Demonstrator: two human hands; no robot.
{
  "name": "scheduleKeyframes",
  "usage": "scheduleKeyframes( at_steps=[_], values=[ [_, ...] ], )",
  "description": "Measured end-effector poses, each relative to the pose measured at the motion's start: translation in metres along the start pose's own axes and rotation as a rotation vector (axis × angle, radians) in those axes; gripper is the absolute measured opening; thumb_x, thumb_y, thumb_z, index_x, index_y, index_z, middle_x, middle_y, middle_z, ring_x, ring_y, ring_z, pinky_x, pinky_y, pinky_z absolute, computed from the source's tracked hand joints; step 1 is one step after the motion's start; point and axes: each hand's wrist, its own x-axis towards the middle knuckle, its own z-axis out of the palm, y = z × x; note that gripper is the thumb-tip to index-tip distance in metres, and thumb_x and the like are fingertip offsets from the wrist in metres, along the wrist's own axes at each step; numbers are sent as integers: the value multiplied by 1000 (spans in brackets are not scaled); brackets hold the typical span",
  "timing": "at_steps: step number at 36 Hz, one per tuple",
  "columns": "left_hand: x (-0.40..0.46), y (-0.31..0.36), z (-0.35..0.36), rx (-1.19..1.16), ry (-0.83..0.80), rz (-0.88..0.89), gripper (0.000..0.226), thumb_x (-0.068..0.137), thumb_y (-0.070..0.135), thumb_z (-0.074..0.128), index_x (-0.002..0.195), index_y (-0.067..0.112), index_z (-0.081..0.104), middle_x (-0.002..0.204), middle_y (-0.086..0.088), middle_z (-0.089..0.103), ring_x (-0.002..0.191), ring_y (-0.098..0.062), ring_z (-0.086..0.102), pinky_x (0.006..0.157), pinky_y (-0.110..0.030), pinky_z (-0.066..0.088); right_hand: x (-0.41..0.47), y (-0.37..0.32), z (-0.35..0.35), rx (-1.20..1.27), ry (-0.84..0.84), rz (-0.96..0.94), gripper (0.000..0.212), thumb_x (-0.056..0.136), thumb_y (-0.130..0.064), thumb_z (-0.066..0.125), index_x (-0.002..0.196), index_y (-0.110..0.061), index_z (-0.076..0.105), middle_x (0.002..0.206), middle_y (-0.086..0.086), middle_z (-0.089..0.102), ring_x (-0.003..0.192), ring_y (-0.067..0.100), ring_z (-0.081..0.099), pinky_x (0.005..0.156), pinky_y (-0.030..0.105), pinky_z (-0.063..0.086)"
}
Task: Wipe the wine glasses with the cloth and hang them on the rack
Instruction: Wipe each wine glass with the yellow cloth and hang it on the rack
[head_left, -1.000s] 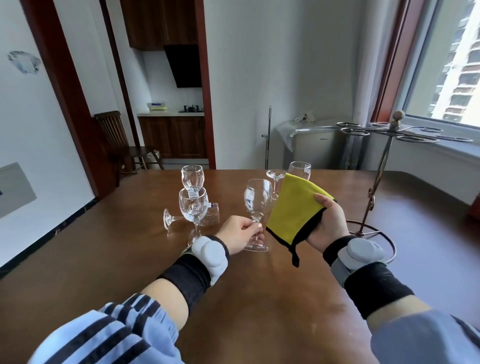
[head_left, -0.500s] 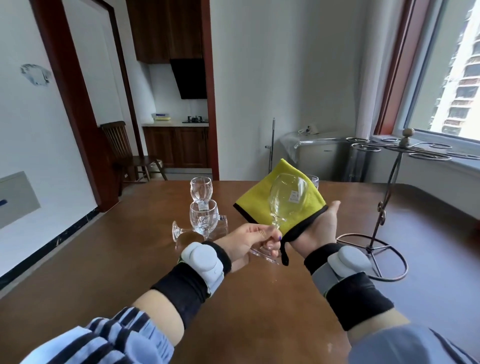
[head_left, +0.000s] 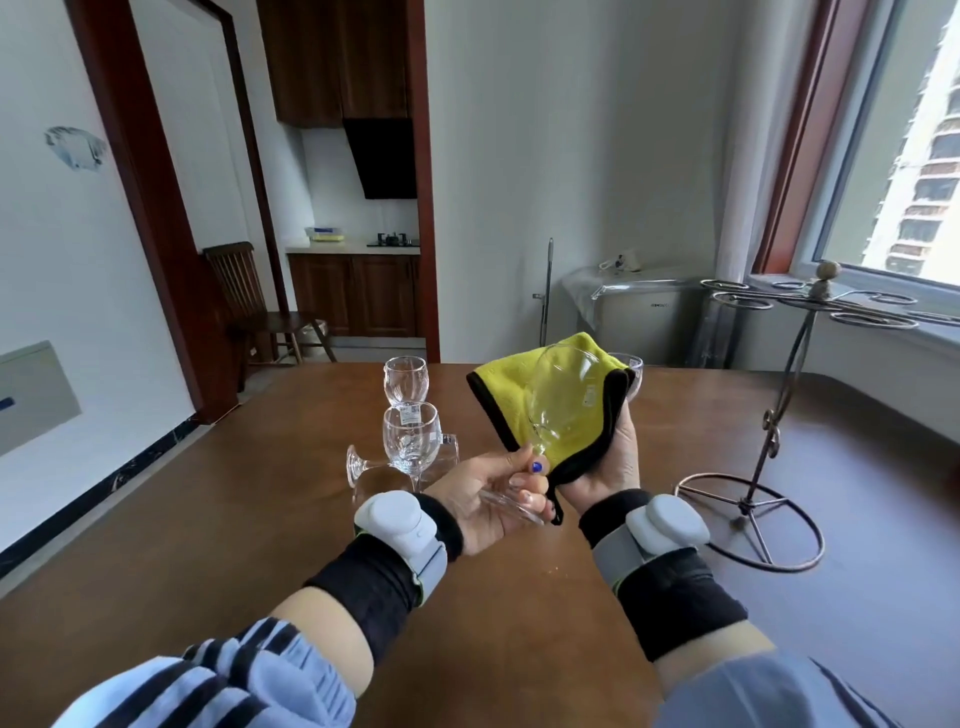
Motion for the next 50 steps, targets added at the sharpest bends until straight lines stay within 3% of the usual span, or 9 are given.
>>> scheduleKeyframes(
  at_steps=[7, 10, 14, 18, 22, 29, 40, 45, 50],
  values=[
    [-6, 1, 10, 170, 155, 33, 26, 91, 23, 52, 72, 6, 57, 54, 2, 42, 48, -11, 47, 56, -19, 46, 5, -4, -8, -18, -46, 42, 83, 18, -50, 98, 88, -9, 79, 93, 12, 74, 82, 27, 73, 77, 46, 58],
    [-3, 3, 12, 294, 241, 94, 23, 90, 17, 56, 73, 2, 56, 51, 0, 45, 47, -11, 46, 50, -20, 46, 7, -4, -6, -68, -30, 42, 81, 27, -54, 95, 92, -10, 77, 96, 12, 71, 83, 28, 72, 77, 47, 59],
    [5, 3, 9, 596, 398, 199, 27, 95, 13, 56, 71, 1, 63, 48, 1, 53, 40, -11, 52, 45, -22, 48, 9, -6, -4, -111, 87, 15, 48, 81, -60, 62, 92, -14, 66, 89, 8, 66, 78, 26, 68, 64, 41, 59],
    [13, 0, 5, 961, 552, 297, 33, 94, 19, 60, 63, 9, 66, 51, -5, 56, 40, -15, 55, 49, -28, 53, 16, 0, -8, -94, 153, -37, 36, 78, -50, 70, 92, -18, 63, 89, 4, 61, 89, 24, 60, 97, 55, 49],
    [14, -5, 2, 1158, 612, 291, 37, 96, 25, 58, 62, 13, 67, 51, -7, 60, 46, -22, 59, 58, -36, 58, 20, 2, -16, -132, 217, -54, 42, 77, -47, 76, 102, -17, 61, 93, 4, 60, 104, 28, 54, 100, 62, 42],
    [-1, -9, -1, 745, 415, 73, 30, 97, 15, 52, 73, 1, 61, 47, 1, 52, 40, -13, 55, 47, -25, 51, 9, -2, -28, -320, 391, 123, 56, 80, -68, 60, 94, -14, 63, 82, 11, 60, 72, 28, 59, 56, 34, 53],
    [-21, -23, -4, 252, 207, -154, 24, 91, 21, 56, 77, 1, 55, 54, 0, 42, 50, -13, 46, 73, -29, 40, -14, 8, -51, -128, 427, 62, 43, 89, -53, 46, 74, -15, 62, 78, 10, 60, 74, 30, 58, 81, 41, 45],
    [-19, -26, 5, 309, 227, -102, 27, 92, 17, 56, 70, 2, 57, 51, 0, 44, 47, -11, 47, 56, -21, 46, -21, 14, -43, -109, 367, 1, 55, 96, -56, 37, 84, -12, 68, 78, 15, 70, 64, 31, 70, 61, 41, 59],
    [-15, -23, 5, 592, 389, 18, 29, 94, 17, 58, 70, 1, 63, 50, -1, 53, 40, -12, 53, 47, -24, 51, -17, 15, -36, -113, 493, 48, 46, 95, -47, 41, 85, -10, 66, 91, 16, 64, 81, 35, 62, 71, 40, 50]
  ],
)
